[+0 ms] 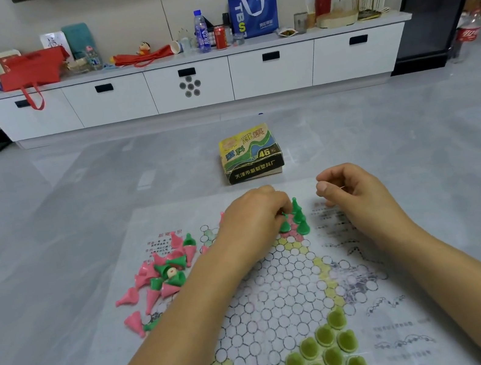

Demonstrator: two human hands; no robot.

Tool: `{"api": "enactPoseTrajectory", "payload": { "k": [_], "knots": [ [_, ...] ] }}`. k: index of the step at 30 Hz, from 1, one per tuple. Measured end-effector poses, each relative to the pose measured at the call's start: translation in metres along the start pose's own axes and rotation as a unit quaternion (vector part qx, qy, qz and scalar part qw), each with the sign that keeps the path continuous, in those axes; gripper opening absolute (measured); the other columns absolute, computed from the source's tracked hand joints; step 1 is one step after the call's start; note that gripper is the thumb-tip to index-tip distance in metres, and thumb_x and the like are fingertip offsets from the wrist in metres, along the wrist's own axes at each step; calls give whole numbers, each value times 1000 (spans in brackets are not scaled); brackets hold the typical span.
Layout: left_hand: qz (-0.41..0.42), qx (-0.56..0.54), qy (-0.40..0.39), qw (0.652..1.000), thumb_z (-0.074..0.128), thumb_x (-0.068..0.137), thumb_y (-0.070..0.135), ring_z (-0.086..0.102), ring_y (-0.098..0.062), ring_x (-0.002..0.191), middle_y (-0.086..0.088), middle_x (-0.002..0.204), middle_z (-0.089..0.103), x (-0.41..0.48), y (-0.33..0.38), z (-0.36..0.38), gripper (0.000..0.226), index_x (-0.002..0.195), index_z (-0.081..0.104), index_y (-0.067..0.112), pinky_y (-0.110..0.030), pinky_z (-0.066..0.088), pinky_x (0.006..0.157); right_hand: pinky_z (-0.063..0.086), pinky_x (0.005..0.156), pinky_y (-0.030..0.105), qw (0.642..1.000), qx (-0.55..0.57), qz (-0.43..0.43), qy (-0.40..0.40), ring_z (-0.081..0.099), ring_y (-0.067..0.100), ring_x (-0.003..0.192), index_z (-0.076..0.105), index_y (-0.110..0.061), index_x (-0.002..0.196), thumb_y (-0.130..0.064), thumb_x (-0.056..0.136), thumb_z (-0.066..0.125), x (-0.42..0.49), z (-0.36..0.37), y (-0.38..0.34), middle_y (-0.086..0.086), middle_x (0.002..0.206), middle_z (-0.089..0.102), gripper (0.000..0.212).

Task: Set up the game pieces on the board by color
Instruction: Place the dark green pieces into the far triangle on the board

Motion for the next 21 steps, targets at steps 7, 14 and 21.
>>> {"api": "enactPoseTrajectory", "payload": {
  "k": [7, 14, 21],
  "knots": [
    [-7, -39, 43, 998, 60, 85, 21, 47, -12, 86, 4, 101, 52, -1, -3, -6, 21, 106, 62, 19, -29, 43, 77, 47, 71, 23, 1000, -14, -5, -5, 59, 19, 88, 57, -22, 94, -21, 88, 57, 0, 1, 2, 0, 94, 62, 7],
    [-60, -94, 71, 991, 66, 81, 23, 46, -8, 78, 5, 93, 48, -1, -25, -21, 12, 92, 67, 18, -28, 44, 76, 43, 58, 5, 998, -36, -39, -23, 54, 5, 73, 59, -20, 91, -17, 88, 56, -2, 6, -4, -11, 82, 60, 5],
    [-54, -67, 48, 995, 65, 81, 23, 47, -14, 89, 4, 94, 47, 0, -15, -7, 14, 93, 71, 18, -32, 44, 74, 43, 58, 5, 998, -44, -41, -20, 53, 3, 71, 59, -20, 91, -18, 88, 56, -2, 6, -3, -12, 82, 59, 5]
  ]
}}
Point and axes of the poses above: each hand's wrist, its own x-axis towards the middle knuckle, its own z-axis out of the palm, y = z × x, the point moved 8 cm from there along x, towards the middle knuckle
